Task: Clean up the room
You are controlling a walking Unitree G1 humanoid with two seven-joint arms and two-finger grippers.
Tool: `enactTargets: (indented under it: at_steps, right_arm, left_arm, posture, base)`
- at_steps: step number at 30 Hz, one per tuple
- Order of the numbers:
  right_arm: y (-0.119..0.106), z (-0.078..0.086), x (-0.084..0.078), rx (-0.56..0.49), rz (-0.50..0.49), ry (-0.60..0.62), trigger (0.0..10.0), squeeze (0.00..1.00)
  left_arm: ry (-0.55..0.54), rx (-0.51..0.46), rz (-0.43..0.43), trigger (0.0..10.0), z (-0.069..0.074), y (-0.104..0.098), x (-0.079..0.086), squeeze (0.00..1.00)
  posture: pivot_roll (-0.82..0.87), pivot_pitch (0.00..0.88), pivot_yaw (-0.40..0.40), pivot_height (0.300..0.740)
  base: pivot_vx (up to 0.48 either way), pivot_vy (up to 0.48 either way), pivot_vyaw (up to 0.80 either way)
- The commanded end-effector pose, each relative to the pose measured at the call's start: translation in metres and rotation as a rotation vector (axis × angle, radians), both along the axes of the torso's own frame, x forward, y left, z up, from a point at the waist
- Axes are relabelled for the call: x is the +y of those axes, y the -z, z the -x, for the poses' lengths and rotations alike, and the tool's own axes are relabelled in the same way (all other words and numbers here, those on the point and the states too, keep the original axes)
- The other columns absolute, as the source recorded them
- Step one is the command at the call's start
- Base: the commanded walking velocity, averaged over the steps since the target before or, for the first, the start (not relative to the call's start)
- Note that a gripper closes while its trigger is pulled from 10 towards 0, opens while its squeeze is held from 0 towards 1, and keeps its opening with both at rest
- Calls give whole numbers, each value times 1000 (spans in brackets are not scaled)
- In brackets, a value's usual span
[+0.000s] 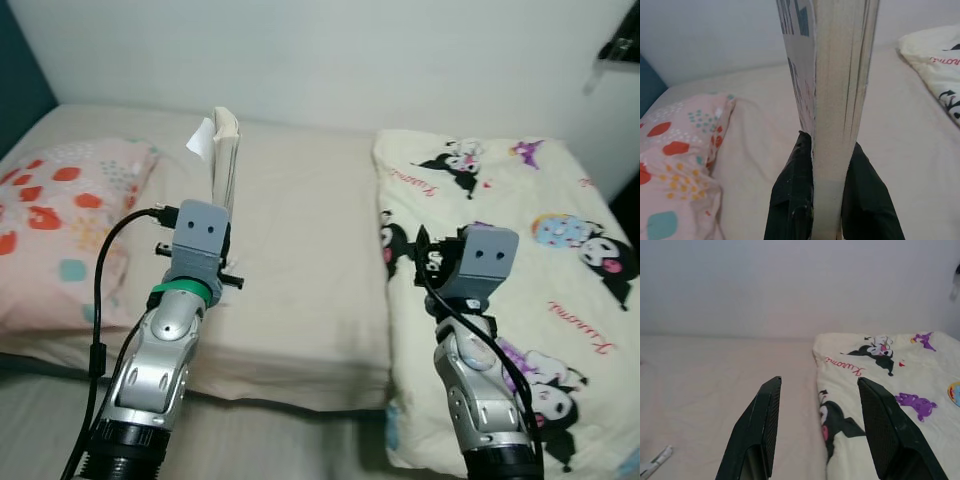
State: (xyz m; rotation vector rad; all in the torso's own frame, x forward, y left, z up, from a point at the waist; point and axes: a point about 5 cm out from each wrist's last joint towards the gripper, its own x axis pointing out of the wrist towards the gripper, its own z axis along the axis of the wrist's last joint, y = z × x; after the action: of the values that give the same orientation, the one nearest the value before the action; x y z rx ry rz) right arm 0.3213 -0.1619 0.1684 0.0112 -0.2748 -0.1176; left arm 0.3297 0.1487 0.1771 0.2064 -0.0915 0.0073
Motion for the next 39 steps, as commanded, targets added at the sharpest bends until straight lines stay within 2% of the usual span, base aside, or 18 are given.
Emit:
enactTargets:
  at_steps: [1,39]
  right_arm:
    - [2,2,-3,5,3,10,10000,0]
    - [3,6,-3,6,-3,20,10000,0]
  left_arm:
    - [0,-11,-4,10000,1,-1,-1,0]
    - [8,-7,-6,10000,1,-1,0,0]
  posture:
    - [-53,74,57,740]
    - [-57,86,67,740]
  base:
    - [0,292,0]
    - [0,290,0]
